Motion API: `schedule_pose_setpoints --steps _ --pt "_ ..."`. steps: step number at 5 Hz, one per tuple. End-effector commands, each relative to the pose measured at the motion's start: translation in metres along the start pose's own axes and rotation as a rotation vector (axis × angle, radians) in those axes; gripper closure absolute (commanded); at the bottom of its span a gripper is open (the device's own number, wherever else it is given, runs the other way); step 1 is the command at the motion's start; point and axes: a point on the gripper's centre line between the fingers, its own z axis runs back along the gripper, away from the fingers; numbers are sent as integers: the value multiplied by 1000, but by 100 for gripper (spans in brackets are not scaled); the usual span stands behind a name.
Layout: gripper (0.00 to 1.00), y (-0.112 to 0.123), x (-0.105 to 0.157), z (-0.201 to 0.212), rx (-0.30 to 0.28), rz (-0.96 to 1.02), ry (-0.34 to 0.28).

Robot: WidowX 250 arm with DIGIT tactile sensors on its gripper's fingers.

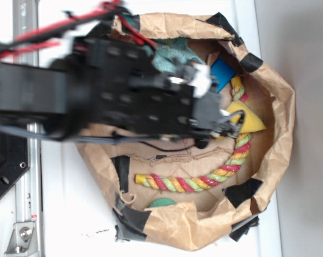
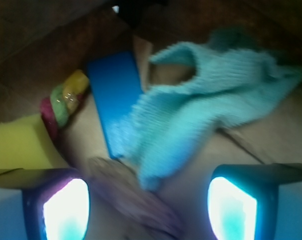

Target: Grab the blue cloth.

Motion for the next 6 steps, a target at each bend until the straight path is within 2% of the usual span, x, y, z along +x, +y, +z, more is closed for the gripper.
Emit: schedule_pose_setpoints --steps 1,2,3,4,5,6 --pt "0 15 28 9 -49 27 -23" --pt "0 24 38 -10 16 61 -35" --pt "0 30 48 -17 57 89 -55" --pt "0 36 54 -28 104 104 -29" --pt "100 33 56 -31 112 46 -38" --pt "100 30 58 -32 81 -35 -30"
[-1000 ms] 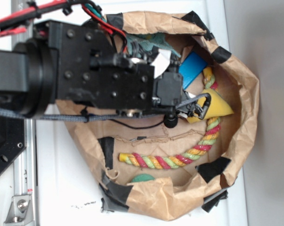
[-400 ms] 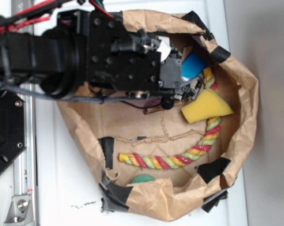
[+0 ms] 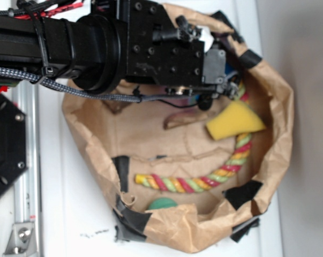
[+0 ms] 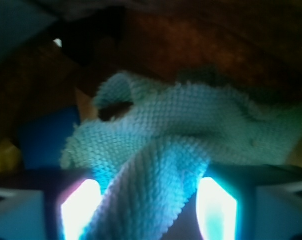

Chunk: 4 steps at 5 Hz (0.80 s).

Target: Grab the blue cloth.

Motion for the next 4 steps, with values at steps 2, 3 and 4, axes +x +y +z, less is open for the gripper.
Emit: schedule_pose_setpoints --steps 2,3,4 --pt "100 -10 8 34 -117 -388 40" --pt "100 -29 -14 82 -125 -634 174" --pt "100 -30 -27 104 -173 -880 167"
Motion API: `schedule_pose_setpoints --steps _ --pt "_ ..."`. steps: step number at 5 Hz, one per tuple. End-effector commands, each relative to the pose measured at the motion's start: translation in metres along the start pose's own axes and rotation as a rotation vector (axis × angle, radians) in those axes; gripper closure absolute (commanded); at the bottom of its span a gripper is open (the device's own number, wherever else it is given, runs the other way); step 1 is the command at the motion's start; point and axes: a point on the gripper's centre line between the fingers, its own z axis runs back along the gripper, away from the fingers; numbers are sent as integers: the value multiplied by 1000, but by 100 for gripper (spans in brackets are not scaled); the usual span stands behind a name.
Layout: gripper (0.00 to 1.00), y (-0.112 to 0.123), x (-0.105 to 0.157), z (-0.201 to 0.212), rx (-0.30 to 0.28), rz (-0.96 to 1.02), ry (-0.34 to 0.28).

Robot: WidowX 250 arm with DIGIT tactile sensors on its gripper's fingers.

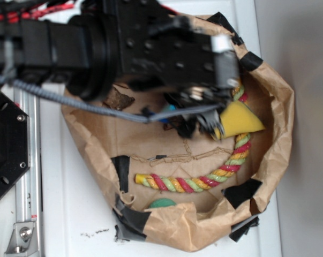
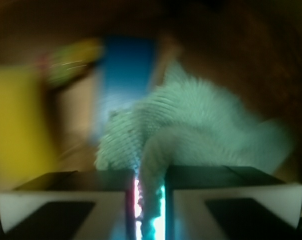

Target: Grab the blue cloth.

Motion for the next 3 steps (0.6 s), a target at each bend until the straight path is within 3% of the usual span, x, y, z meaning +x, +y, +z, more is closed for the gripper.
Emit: schedule_pose_setpoints --steps 1,2,3 --pt "100 -13 1 44 -69 -492 10" --pt "100 -22 -16 50 -59 -743 -23" --pt "100 -18 -18 49 -86 -789 -8"
